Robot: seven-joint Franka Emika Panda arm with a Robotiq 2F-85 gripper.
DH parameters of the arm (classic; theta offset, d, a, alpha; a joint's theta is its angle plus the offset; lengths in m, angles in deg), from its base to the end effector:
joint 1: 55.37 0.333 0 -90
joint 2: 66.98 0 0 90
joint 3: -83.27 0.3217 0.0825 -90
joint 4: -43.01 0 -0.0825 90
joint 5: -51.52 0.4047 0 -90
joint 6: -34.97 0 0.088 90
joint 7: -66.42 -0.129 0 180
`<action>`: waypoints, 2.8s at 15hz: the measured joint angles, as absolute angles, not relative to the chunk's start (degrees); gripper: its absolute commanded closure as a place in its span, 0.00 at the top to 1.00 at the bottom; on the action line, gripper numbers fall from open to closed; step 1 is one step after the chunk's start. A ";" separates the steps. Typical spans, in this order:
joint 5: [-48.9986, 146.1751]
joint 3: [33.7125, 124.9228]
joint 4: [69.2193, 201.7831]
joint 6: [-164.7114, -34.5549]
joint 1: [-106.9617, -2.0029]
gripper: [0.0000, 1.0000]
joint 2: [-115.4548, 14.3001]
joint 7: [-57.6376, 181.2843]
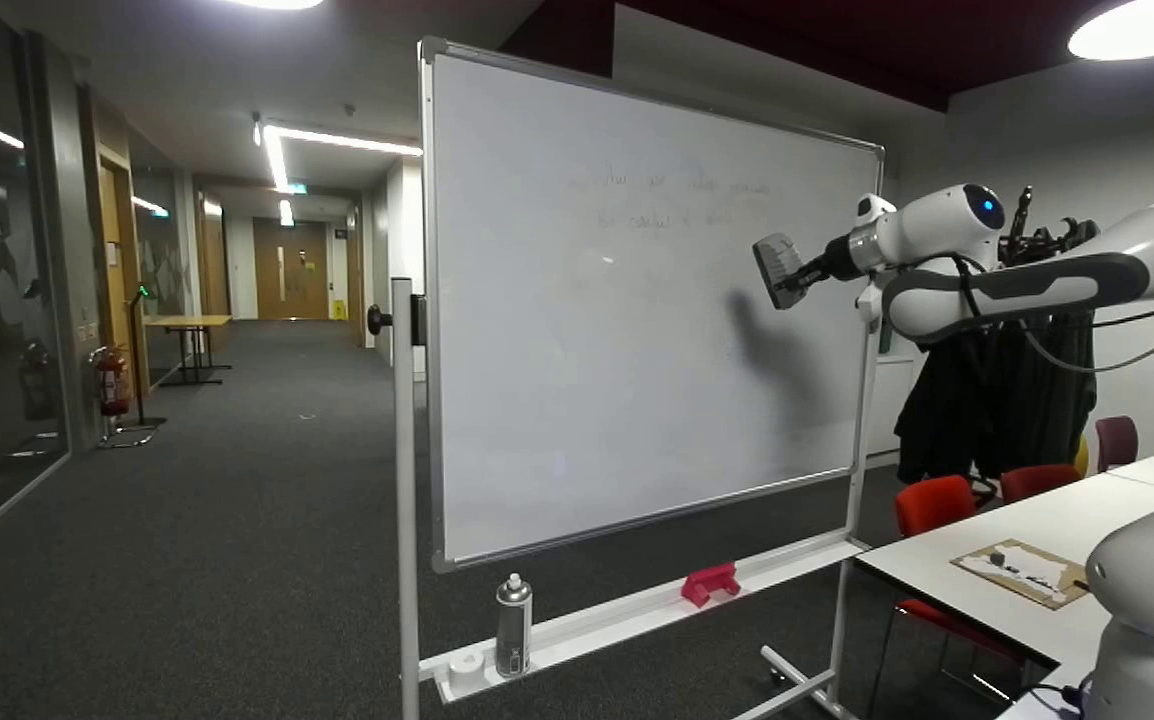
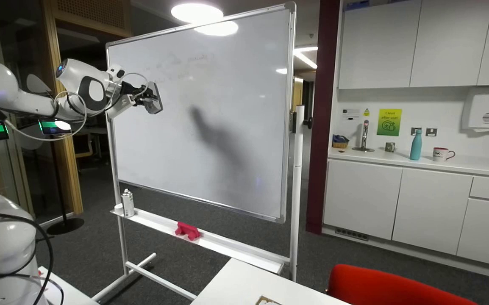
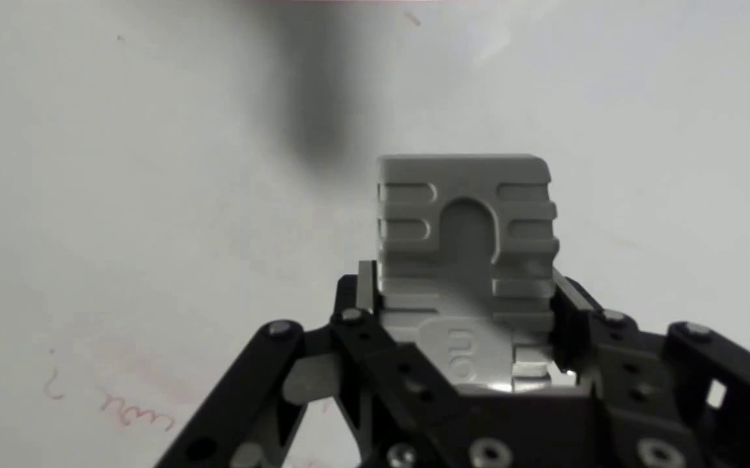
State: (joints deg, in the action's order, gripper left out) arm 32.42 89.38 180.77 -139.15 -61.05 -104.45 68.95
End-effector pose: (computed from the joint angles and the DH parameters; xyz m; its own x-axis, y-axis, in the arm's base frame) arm 0.4320 0.0412 0.6885 0.2744 0.4199 0.8651 0.0582 -0.9052 0.4209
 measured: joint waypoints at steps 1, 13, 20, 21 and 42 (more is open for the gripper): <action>32.44 90.30 179.30 -141.06 -63.00 0.35 -103.57 67.27; 31.92 113.43 160.33 -144.47 -88.22 0.35 -92.50 59.17; 31.91 125.16 154.41 -148.18 -105.09 0.35 -91.15 57.56; 31.93 126.60 154.16 -148.87 -107.46 0.60 -91.11 57.41; 31.96 138.02 151.94 -148.91 -123.23 0.35 -90.95 57.40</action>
State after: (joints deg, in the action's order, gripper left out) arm 31.96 138.02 151.94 -148.91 -123.23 -90.95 57.40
